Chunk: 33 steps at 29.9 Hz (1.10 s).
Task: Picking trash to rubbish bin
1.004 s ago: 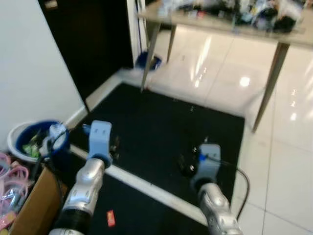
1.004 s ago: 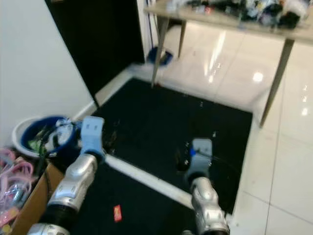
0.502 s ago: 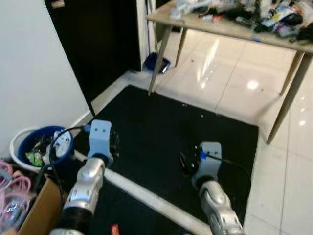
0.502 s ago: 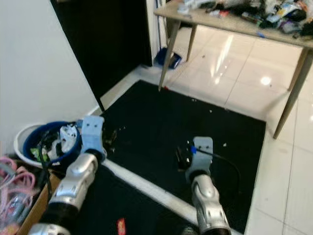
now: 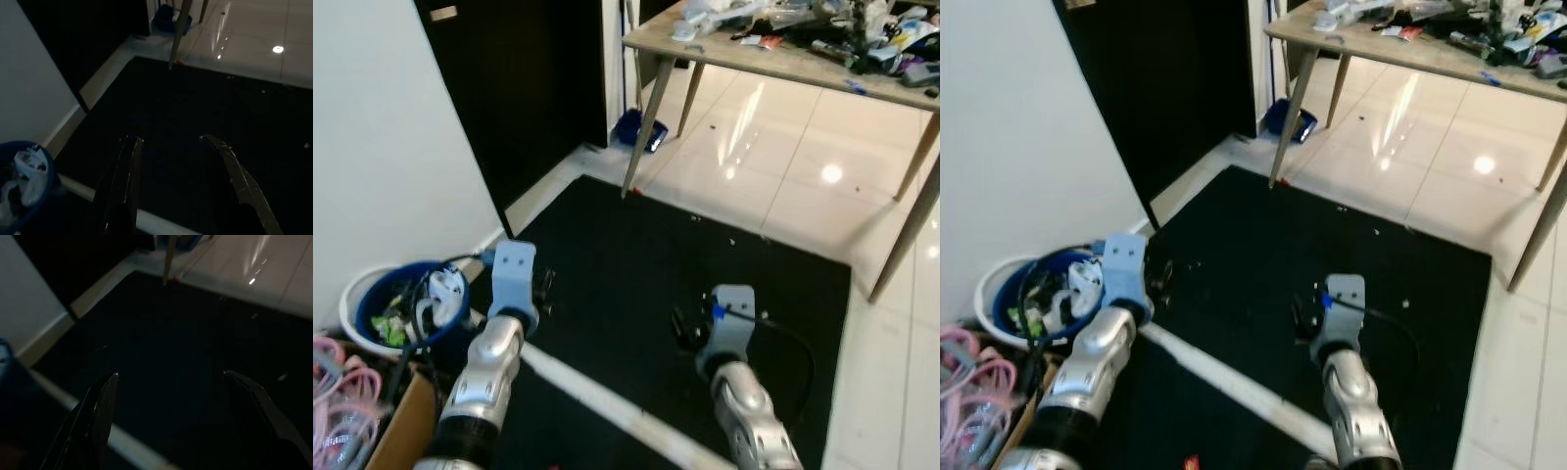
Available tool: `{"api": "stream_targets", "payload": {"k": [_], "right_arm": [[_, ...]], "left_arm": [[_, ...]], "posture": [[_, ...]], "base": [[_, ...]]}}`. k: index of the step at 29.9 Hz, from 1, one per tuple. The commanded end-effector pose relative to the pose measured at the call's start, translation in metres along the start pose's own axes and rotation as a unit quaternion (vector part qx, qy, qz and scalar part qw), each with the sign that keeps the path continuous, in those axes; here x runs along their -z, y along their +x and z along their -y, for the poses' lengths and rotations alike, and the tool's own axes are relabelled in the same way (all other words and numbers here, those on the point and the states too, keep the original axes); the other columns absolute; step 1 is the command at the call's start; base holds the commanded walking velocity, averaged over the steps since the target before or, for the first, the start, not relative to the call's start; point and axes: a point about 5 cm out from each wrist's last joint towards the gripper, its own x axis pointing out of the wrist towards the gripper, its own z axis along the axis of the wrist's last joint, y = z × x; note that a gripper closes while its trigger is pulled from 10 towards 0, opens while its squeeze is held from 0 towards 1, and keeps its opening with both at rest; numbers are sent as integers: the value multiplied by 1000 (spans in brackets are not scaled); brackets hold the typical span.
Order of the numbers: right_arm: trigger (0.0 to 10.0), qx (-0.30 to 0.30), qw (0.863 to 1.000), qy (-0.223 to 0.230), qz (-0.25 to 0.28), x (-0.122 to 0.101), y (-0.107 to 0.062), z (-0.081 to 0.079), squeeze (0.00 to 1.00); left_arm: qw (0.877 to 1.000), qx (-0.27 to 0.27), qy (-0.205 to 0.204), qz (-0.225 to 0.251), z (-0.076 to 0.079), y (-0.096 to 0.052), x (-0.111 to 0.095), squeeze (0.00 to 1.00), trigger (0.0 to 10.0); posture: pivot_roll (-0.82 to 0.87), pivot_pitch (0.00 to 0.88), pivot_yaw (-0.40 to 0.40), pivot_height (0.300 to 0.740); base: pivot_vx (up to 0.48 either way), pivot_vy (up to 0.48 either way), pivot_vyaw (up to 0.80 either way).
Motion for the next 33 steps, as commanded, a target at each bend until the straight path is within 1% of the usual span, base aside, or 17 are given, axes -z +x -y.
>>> {"api": "stream_targets", "payload": {"k": [1,33], "right_arm": [[10000,-9,1000,3,-15,8,-2,-8,0],[10000,-7,1000,10,-17,9,-2,-9,0]], "left_arm": [[1000,-13,4,-14,-8,-4,7,0,10000],[1000,-10,9,-12,-10,-3,6,0,10000]], "posture": [[-35,146,71,740],[-28,140,81,740]], "base": [[319,0,0],[316,0,0]]}}
